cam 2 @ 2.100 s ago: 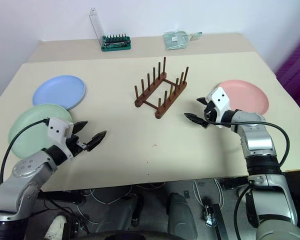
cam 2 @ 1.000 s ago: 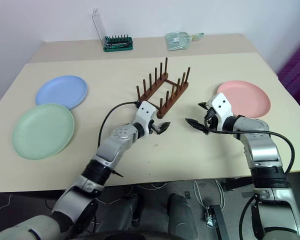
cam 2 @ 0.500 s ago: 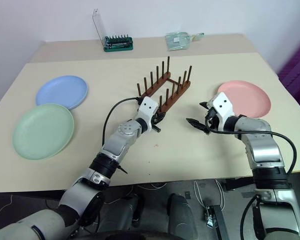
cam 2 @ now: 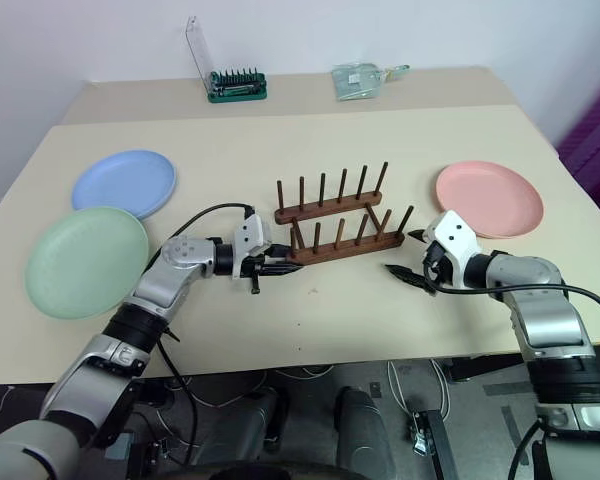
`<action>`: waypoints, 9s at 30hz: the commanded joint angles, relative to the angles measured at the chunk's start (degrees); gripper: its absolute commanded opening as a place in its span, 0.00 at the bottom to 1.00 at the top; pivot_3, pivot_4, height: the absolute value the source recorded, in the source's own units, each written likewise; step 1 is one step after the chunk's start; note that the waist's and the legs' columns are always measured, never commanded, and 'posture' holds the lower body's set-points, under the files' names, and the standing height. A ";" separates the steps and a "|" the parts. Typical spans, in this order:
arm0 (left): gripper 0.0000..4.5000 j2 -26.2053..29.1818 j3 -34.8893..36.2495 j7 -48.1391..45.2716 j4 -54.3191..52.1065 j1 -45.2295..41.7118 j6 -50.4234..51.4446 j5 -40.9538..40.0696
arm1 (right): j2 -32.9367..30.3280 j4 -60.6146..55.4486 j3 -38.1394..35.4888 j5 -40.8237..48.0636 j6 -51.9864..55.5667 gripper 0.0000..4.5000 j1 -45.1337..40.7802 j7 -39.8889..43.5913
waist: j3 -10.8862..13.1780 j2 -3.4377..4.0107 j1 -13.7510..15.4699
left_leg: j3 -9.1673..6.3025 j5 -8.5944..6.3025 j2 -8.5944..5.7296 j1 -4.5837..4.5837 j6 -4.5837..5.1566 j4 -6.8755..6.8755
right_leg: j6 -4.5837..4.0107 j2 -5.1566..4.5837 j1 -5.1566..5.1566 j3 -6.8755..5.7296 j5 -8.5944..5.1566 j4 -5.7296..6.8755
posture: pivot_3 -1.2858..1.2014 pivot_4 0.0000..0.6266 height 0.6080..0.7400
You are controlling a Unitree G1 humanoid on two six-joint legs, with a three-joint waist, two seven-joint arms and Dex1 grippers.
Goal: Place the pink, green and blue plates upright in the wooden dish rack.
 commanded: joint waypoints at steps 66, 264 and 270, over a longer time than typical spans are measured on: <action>0.07 -7.59 -1.07 25.44 -25.75 13.47 13.25 1.91 | -4.82 20.55 5.09 -20.75 -12.06 0.87 -14.71 -17.39 | -0.08 0.04 -0.36 | 0.20 -0.09 0.17 0.73 0.00 -0.12 | -0.12 0.10 0.67 0.07 -0.08 0.00 | 0.52 0.24 1.00; 0.99 -0.75 25.10 53.85 -45.24 18.05 29.28 -19.22 | 16.68 -9.34 11.18 2.47 -2.54 0.80 -38.30 -27.36 | 0.16 -0.04 -1.46 | 0.31 -0.16 0.50 -0.04 -0.28 -0.16 | -0.32 0.42 -0.37 0.07 0.14 0.10 | 0.52 0.24 1.00; 0.99 -8.20 49.84 84.33 -34.76 7.24 34.88 -20.88 | 18.63 -10.86 13.10 1.42 -6.77 0.80 -36.85 -21.60 | 0.15 -0.16 -1.63 | 0.23 -0.15 0.51 -0.03 -0.33 -0.15 | -0.30 0.43 -0.40 0.03 0.15 0.10 | 0.52 0.24 1.00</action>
